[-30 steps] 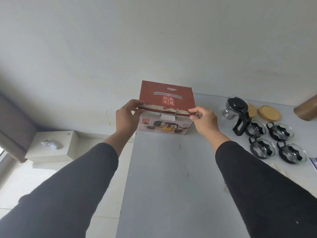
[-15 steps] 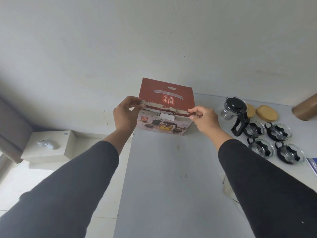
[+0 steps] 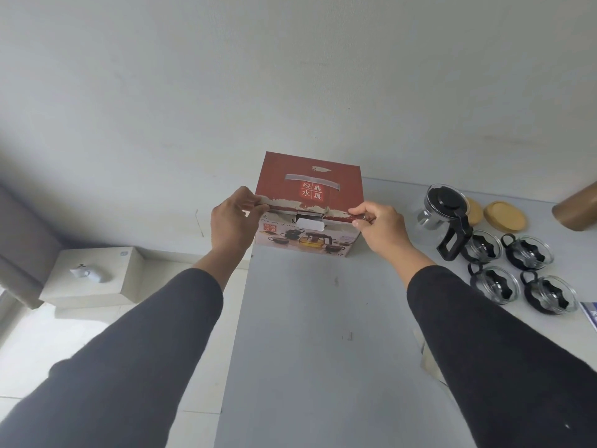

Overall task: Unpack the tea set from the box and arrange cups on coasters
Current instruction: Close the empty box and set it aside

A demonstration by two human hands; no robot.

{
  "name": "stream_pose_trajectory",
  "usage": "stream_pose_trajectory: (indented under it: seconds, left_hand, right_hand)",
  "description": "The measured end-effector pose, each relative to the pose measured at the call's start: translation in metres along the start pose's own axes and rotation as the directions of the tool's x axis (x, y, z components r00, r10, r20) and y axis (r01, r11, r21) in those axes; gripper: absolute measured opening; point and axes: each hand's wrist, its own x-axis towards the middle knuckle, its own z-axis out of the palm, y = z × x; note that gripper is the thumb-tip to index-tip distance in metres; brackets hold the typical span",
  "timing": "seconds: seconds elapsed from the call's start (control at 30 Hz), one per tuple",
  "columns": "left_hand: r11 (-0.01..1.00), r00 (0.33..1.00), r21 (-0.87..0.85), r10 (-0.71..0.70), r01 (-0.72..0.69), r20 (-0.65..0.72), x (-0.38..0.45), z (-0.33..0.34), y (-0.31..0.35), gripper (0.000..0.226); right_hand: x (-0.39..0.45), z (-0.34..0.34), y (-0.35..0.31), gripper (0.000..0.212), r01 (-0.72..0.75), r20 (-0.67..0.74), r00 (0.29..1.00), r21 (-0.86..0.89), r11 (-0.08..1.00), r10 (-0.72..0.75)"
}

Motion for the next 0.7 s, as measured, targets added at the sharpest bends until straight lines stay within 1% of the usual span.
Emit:
stream_pose_trajectory:
  seconds: [0.1,0.27,0.4,0.53,0.6,0.63,0.7]
  left_hand:
    - [0.999,0.999,0.027,0.039,-0.040,0.022,0.002,-0.001,0.000,0.015]
    - [0.993,0.995,0.070,0.094,-0.095,0.012,0.000,0.003,-0.003,0.014]
    - [0.975,0.986,0.150,0.160,-0.164,0.036,0.002,0.001,-0.006,0.015]
    - [0.975,0.986,0.151,0.158,-0.165,0.056,-0.002,0.000,-0.008,0.017]
    - [0.957,0.975,0.188,0.209,-0.219,0.074,-0.001,-0.001,-0.008,0.012]
    - [0.937,0.962,0.221,0.257,-0.271,0.089,0.000,-0.001,-0.007,0.010]
    - [0.876,0.923,0.290,0.357,-0.384,0.146,0.004,-0.001,-0.006,0.008]
  right_hand:
    - [0.001,-0.001,-0.001,0.020,0.000,0.007,1.000,-0.009,1.000,0.000]
    - [0.002,-0.002,-0.001,0.020,0.001,0.025,1.000,-0.020,1.000,-0.001]
    - [-0.002,-0.001,0.000,0.021,0.020,0.006,1.000,-0.008,1.000,-0.020]
    - [-0.004,0.005,0.003,0.020,0.041,-0.027,0.999,-0.035,0.999,-0.042]
    - [-0.005,0.008,0.004,0.019,0.045,-0.038,0.998,-0.073,0.996,-0.048]
    - [-0.006,0.009,0.004,0.018,0.053,-0.057,0.997,-0.095,0.994,-0.059]
    - [-0.009,0.014,0.005,0.017,0.103,-0.139,0.982,-0.164,0.981,-0.126]
